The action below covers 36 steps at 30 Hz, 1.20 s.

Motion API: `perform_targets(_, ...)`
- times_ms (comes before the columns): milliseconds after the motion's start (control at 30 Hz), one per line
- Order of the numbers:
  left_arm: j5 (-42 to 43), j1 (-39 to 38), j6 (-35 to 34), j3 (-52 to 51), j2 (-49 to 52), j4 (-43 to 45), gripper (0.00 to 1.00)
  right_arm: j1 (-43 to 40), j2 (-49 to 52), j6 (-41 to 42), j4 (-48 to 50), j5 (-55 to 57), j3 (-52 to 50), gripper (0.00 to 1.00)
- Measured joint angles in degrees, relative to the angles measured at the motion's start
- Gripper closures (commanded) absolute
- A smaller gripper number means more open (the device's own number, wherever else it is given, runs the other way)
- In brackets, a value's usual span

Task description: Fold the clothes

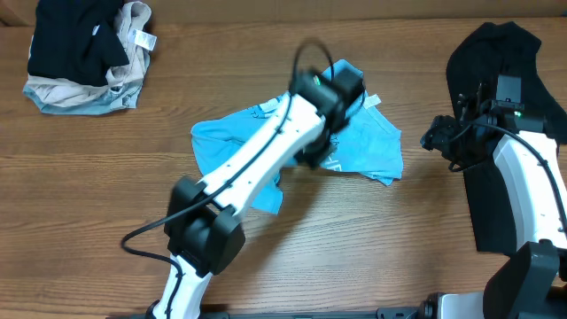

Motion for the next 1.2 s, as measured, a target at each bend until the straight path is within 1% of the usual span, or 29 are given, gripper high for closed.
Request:
perform_targets(100,-0.9,1.4,-0.2,13.2,-0.2,-5.7,0.96,0.0,0.0,-0.1,-0.4,-0.1,0.0,0.36)
perform_targets(167,-1.1,2.5,-0.9,19.8,-0.4,-6.3,0.96,0.0,0.0,-0.1,-0.8,-0.5,0.0,0.37)
perform_targets(233,-1.2,3.3,-1.2,24.7,-1.1,-6.4,0.96,0.0,0.0,-0.7,-1.0,-1.8,0.0,0.37)
perform_targets(367,-1.4,4.4,-1.5,29.6,-3.3,-6.5,0.96,0.3,0.0,-1.7,-1.1,-4.3,0.0,0.37)
perform_targets(533,-1.4,5.8,-3.5,31.2,-7.4,-6.6,0.96,2.7,0.0,-2.2,0.7,-5.7,-1.0,0.37)
perform_targets(667,-2.0,6.8,-5.4,31.4,-10.4,-6.8,0.96,6.5,0.0,-2.5,4.8,-6.4,-5.7,0.39)
perform_targets(867,-4.3,7.4,-7.3,31.5,-11.9,-6.8,0.96,9.5,0.2,-0.5,13.7,-6.4,-12.7,0.53)
perform_targets(1000,-5.0,8.0,-7.3,31.5,-11.9,-6.8,0.96,10.1,1.4,0.5,19.1,-5.7,-16.9,0.52)
perform_targets(1100,-5.2,8.1,-7.5,31.5,-11.9,-6.8,0.96,10.2,4.6,1.5,23.3,-4.4,-19.9,0.54)
perform_targets(1133,-5.4,8.1,-7.6,31.5,-11.9,-6.8,0.96,10.2,5.4,1.7,24.3,-4.3,-20.1,0.58)
perform_targets(1167,-5.7,8.2,-7.9,31.5,-11.9,-6.8,0.96,10.2,6.0,2.0,25.1,-4.3,-20.2,0.65)
perform_targets(1200,-6.1,8.3,-8.3,31.5,-11.9,-6.8,0.96,10.2,6.6,2.6,26.0,-4.2,-20.3,0.79)
